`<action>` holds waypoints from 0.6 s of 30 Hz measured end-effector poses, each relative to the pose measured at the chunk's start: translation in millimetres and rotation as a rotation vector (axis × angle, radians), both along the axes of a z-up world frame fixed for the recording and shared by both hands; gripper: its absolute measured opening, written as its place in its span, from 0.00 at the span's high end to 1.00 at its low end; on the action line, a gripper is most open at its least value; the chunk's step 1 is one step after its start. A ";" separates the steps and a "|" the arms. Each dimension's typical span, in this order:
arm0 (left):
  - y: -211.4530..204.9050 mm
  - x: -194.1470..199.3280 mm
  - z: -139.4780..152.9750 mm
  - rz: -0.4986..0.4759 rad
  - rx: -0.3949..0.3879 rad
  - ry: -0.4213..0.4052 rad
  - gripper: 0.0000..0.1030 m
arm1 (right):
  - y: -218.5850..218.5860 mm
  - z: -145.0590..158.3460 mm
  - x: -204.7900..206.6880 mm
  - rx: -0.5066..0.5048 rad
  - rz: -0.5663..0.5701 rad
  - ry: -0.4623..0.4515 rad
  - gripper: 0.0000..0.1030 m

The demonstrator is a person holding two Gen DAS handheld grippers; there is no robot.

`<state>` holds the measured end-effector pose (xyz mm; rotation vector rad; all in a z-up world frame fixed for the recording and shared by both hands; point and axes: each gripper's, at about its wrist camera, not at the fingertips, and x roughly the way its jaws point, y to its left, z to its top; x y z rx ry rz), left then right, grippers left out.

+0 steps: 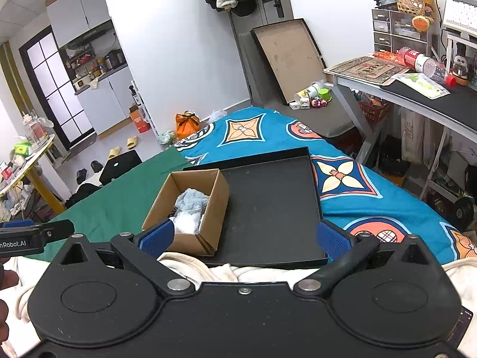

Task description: Organize soft objects

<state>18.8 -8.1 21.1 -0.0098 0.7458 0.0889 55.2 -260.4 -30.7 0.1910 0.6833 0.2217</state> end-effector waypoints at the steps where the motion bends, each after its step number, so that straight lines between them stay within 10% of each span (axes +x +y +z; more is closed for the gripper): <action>1: -0.3 -0.2 0.5 0.000 0.001 -0.001 0.00 | -1.0 -0.5 -0.7 0.000 -0.002 0.001 0.00; 18: -4.2 -3.7 2.4 -0.016 0.010 -0.008 0.00 | -4.2 -1.8 -4.8 0.003 -0.005 0.003 0.00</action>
